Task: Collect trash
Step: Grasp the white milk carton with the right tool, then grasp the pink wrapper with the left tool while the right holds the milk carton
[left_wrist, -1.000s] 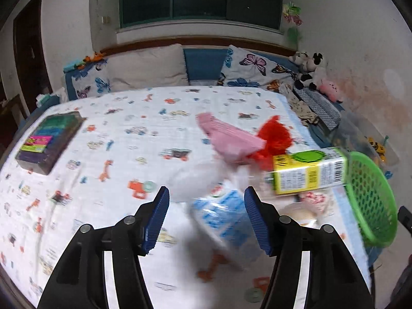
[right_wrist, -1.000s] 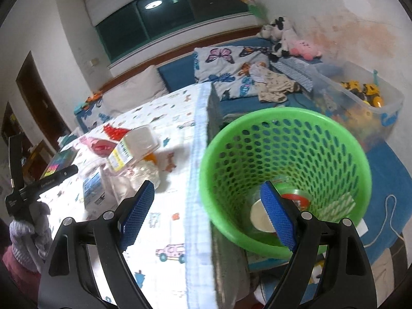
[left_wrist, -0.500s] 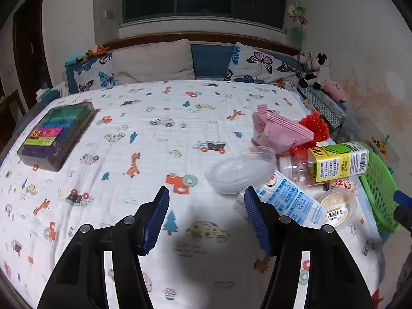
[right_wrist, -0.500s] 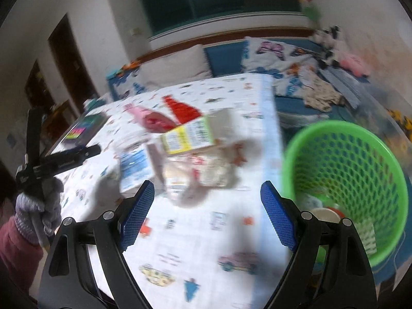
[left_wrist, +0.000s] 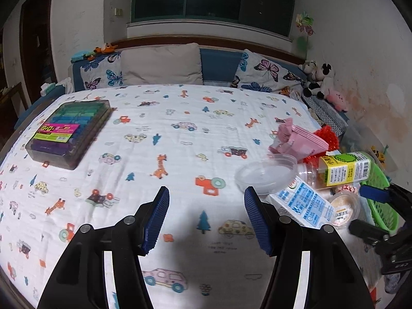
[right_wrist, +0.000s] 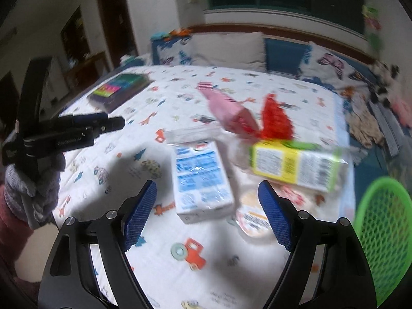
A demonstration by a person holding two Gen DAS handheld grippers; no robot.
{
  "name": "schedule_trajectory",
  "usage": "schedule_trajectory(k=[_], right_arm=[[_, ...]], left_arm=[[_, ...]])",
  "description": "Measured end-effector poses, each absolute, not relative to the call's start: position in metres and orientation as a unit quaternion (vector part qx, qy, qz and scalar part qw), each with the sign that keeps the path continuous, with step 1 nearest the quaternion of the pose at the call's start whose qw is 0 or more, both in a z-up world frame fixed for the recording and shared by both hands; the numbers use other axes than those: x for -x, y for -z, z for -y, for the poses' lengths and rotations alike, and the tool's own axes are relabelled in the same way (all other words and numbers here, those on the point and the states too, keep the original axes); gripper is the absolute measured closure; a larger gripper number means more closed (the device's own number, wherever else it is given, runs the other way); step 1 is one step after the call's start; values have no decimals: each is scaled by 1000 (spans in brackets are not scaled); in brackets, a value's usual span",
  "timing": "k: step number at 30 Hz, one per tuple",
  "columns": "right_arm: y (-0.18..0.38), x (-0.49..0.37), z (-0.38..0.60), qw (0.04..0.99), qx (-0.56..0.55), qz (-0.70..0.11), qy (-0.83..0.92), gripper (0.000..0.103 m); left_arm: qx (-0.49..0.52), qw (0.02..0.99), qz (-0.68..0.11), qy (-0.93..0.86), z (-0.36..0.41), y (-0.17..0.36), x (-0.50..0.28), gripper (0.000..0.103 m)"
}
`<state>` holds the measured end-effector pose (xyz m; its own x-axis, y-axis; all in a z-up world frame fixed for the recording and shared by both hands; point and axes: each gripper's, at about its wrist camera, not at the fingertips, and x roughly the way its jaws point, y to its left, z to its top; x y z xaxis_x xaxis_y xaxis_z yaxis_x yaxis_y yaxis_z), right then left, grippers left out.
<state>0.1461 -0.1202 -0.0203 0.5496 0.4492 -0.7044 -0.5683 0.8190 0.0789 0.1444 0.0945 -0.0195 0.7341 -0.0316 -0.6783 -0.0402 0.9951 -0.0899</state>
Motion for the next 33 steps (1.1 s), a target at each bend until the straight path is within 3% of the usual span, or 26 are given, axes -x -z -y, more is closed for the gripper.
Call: schedule_trajectory(k=[12, 21, 23, 33], right_arm=[[51, -179, 77, 841, 159, -413, -312, 23], [73, -199, 59, 822, 185, -436, -315, 30], [76, -200, 57, 822, 186, -437, -313, 38], [59, -172, 64, 827, 168, -425, -328, 38]], left_arm=[[57, 928, -369, 0, -113, 24, -148, 44], [48, 927, -372, 10, -115, 29, -154, 44], [45, 926, -374, 14, -114, 30, -155, 44], [31, 927, -372, 33, -101, 27, -151, 44]])
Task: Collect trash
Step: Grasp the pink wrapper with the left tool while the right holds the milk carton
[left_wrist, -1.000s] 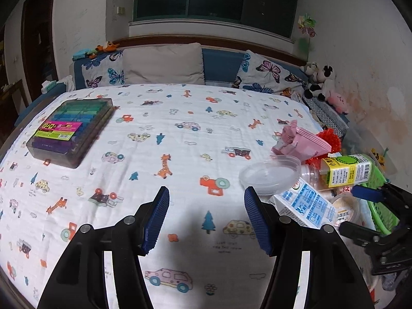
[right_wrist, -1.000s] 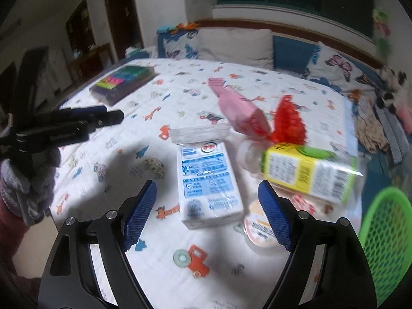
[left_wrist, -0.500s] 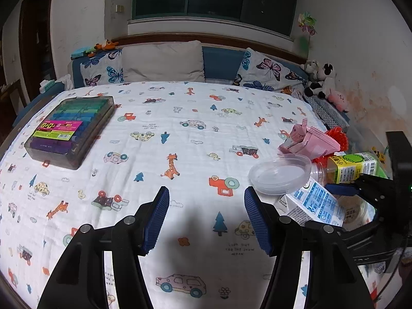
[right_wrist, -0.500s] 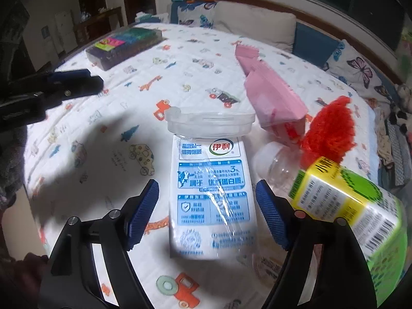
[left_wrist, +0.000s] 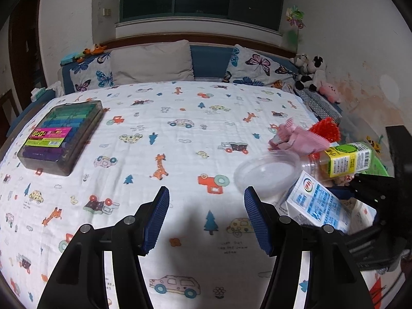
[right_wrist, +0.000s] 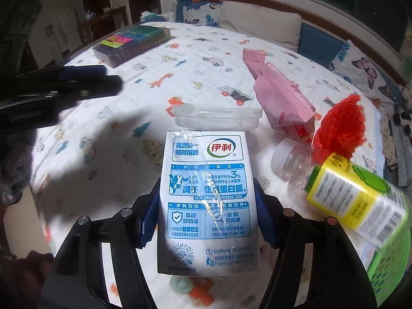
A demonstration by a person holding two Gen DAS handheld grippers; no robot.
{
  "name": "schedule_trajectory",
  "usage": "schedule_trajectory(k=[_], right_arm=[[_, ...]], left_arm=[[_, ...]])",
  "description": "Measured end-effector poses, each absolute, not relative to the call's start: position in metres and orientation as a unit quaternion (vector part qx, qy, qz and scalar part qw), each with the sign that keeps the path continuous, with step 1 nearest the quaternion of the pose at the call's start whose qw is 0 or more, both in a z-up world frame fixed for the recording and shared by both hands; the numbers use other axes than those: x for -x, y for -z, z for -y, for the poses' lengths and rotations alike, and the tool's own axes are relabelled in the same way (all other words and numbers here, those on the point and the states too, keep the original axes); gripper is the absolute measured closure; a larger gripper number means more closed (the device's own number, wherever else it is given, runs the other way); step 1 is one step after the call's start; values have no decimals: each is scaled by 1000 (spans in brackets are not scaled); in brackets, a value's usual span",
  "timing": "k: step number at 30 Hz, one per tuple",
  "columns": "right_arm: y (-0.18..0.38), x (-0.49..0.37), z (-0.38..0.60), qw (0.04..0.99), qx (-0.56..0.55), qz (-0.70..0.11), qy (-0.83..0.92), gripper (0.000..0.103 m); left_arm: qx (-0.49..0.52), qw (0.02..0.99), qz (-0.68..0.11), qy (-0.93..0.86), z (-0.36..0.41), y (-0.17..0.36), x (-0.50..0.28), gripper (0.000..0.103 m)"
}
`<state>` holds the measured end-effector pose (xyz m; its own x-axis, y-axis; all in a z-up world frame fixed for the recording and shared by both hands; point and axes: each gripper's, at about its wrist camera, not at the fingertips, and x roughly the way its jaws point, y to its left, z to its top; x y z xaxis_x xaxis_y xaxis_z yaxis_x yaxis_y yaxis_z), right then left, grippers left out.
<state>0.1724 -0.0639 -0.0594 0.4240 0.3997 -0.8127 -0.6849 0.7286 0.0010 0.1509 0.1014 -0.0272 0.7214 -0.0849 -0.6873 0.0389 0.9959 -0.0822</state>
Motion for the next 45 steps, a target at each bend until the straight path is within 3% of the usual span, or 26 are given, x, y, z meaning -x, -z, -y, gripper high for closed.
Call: schedule_trajectory(k=[25, 30, 32, 33, 45], right_arm=[[22, -114, 144, 872, 75, -392, -283, 38], [20, -110, 161, 879, 59, -388, -271, 38], [20, -110, 168, 879, 52, -389, -270, 38], [20, -109, 170, 880, 51, -388, -269, 38], [19, -103, 200, 887, 18, -388, -248, 38]], left_arm=[[34, 918, -378, 116, -32, 26, -180, 49], [14, 915, -381, 133, -9, 23, -201, 41], [9, 911, -389, 139, -1, 23, -213, 27], [9, 909, -392, 143, 3, 23, -217, 26], [6, 871, -464, 162, 10, 49, -280, 26]])
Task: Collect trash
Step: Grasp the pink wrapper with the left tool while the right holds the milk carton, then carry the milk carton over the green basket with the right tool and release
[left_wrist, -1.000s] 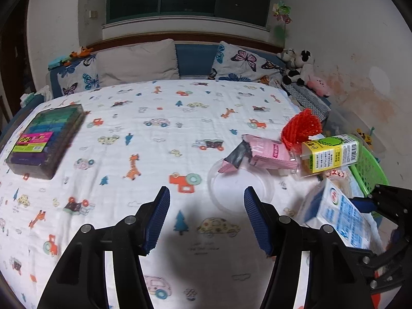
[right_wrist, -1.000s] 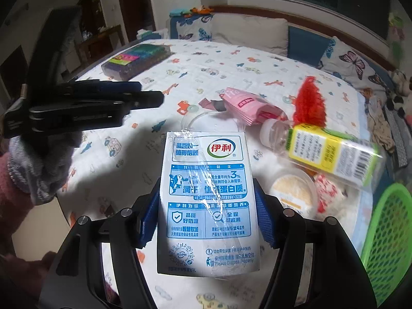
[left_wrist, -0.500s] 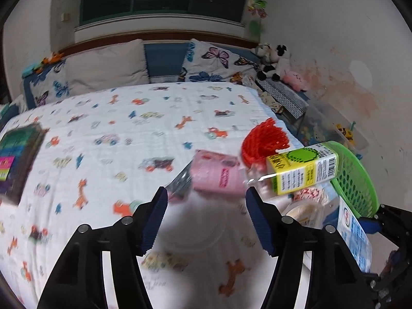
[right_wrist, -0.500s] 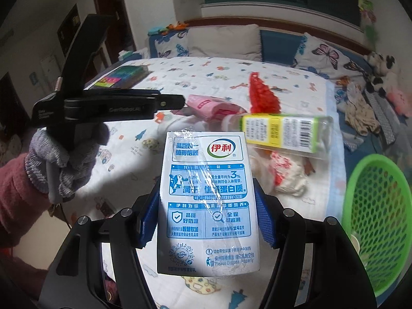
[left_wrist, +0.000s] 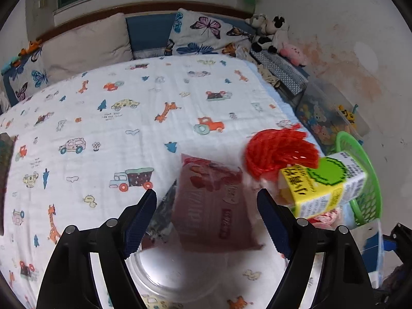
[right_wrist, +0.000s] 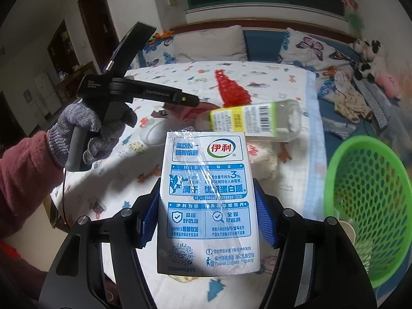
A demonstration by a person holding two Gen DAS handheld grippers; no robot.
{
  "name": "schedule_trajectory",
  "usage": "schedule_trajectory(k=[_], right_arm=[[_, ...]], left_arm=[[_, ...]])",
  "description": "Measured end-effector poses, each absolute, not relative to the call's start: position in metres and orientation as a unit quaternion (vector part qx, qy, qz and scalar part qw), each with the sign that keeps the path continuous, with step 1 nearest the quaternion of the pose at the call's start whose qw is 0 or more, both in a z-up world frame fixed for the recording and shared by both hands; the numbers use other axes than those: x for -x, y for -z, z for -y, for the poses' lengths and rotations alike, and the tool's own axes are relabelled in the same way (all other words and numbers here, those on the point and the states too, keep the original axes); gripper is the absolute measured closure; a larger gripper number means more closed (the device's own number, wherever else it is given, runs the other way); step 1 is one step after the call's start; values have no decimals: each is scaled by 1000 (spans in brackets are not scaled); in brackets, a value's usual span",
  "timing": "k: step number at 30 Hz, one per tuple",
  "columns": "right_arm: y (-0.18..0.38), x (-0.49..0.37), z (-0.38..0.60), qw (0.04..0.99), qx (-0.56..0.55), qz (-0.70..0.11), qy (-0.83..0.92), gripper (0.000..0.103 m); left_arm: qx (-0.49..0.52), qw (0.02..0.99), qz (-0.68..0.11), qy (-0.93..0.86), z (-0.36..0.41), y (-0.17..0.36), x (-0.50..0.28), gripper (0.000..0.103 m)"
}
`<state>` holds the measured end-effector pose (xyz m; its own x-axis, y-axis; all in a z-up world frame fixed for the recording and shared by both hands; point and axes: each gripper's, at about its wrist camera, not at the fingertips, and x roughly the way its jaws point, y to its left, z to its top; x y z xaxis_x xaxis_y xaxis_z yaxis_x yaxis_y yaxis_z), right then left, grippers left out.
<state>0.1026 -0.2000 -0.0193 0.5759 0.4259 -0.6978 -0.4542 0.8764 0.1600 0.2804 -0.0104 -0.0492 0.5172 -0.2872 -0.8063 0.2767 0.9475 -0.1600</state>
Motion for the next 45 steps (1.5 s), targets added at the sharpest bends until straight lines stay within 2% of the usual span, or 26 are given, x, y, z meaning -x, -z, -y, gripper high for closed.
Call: schedule_trajectory(k=[4, 10, 17, 33, 45], right_arm=[[19, -102, 209, 890, 10, -389, -236, 38], [19, -103, 221, 894, -3, -391, -219, 38], [18, -104, 240, 902, -15, -385, -196, 38], [7, -105, 331, 926, -55, -366, -72, 38], [43, -132, 412, 915, -92, -392, 32, 37]], left_arm=[[21, 859, -482, 172, 6, 60, -289, 33], [43, 851, -484, 198, 5, 66, -289, 52], [26, 871, -453, 187, 4, 55, -272, 60], [59, 905, -379, 187, -20, -7, -206, 63], [42, 901, -347, 258, 48, -45, -185, 63]])
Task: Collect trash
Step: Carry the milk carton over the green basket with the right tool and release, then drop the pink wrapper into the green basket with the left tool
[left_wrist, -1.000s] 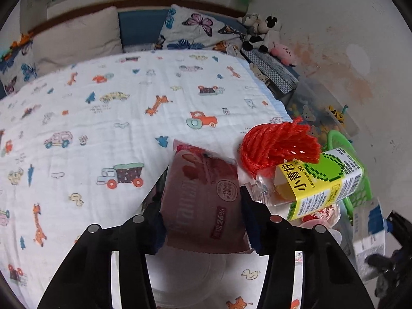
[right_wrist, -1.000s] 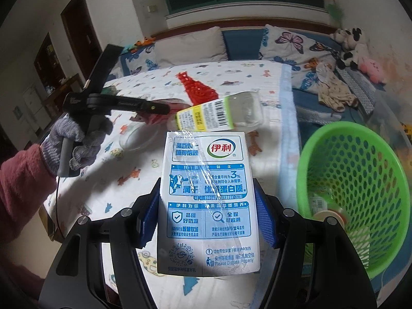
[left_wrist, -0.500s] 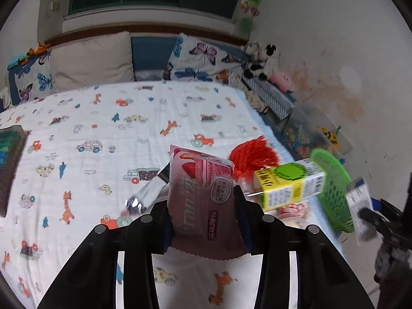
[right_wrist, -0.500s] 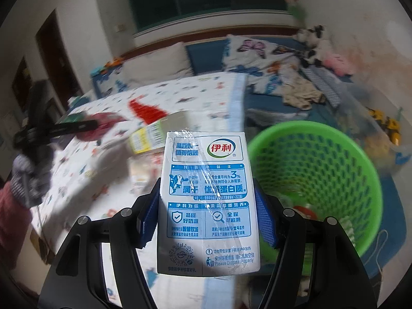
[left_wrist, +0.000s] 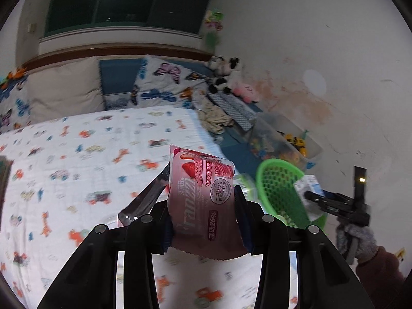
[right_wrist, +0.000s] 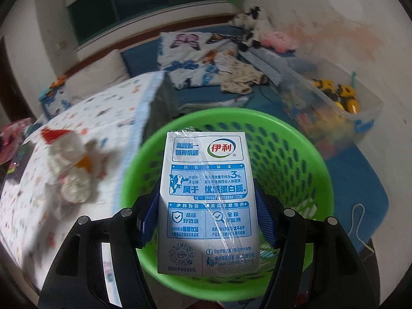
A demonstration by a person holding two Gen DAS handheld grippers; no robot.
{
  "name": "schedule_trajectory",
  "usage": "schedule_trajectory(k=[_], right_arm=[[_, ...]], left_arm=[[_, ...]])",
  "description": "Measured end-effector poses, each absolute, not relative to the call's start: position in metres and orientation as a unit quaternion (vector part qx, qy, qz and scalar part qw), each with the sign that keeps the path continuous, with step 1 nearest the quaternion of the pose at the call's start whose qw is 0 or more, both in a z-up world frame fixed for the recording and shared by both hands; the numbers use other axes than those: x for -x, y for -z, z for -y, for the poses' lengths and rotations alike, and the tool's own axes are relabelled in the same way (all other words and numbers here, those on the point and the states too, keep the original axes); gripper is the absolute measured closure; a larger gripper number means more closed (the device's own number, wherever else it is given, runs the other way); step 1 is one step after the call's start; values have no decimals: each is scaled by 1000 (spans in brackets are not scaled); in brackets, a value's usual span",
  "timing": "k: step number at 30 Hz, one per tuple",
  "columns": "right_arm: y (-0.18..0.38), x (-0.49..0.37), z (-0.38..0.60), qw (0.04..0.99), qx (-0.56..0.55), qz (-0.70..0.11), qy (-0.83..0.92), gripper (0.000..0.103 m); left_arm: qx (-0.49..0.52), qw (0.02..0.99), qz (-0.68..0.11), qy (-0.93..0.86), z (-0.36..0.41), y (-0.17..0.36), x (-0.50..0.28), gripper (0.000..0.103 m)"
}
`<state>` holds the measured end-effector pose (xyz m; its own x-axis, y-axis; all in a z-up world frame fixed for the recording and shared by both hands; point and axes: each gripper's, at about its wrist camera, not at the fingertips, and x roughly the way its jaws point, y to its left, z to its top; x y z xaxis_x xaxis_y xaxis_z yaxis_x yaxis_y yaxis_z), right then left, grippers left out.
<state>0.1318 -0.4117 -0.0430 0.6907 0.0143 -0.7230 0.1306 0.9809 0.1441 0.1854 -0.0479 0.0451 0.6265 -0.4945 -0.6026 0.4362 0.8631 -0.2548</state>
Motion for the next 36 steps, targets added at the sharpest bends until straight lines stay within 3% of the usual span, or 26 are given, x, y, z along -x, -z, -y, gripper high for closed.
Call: schedule_trajectory(k=[13, 29, 30, 34, 36], right_arm=[[56, -136, 444, 916, -102, -385, 55, 33], [48, -89, 445, 922, -115, -368, 34, 27], [48, -87, 445, 922, -116, -367, 34, 27], [50, -82, 443, 923, -122, -365, 28, 27], [50, -81, 441, 923, -125, -364, 26, 27]], left_arm=[[1, 871, -368, 324, 155, -38, -197, 63], [-58, 830, -426, 355, 267, 13, -217, 62], [-60, 830, -427, 355, 270, 15, -217, 61], [-66, 830, -431, 347, 278, 22, -218, 39], [-62, 828, -434, 350, 278, 24, -218, 37]])
